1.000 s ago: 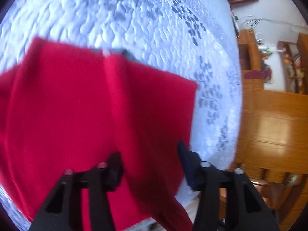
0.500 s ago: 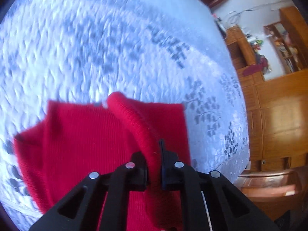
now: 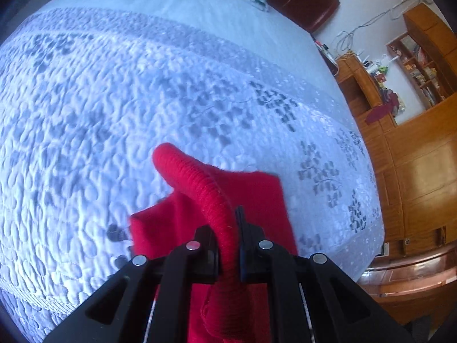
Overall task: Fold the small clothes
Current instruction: 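Lift and fold the held edge with the left gripper toward the right gripper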
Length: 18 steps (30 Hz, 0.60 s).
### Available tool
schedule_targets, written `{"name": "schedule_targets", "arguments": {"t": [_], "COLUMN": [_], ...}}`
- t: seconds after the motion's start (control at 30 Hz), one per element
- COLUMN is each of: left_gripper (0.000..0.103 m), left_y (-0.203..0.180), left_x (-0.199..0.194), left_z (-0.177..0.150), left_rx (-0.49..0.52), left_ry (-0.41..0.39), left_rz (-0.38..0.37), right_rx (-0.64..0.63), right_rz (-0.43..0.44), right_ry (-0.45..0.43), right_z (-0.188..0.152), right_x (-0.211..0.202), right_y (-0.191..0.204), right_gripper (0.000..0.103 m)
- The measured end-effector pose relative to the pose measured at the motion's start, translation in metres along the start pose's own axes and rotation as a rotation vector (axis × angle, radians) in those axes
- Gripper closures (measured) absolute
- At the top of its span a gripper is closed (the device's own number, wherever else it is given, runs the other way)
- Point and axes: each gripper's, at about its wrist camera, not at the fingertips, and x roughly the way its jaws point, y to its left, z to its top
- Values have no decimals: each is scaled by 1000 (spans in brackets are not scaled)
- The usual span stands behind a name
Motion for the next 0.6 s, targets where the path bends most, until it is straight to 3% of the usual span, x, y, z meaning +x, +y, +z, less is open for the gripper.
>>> {"name": "schedule_targets", "arguments": {"t": [0.27,0.5,0.57,0.6], "left_gripper": [94,92,89,83], "left_y": [53,69,67,67], "left_x": [43,58,53,47], "left_z": [-30,-38,-40,-42], "left_rx": [-14,-40,-40,-56], "left_ry": [51,34,34,39], "left_rz": [26,-14,-5,-1], "right_rx": [-43,-42,-32,-13], "right_rz": [-62,-70,-40,-14], "right_ry": [142,151,150,143], "right_z": [-16,-22,-23,-24], "right_x": [80,89,85,76], "right_y": [14,13,12,9], "right_gripper": [96,90,87,85]}}
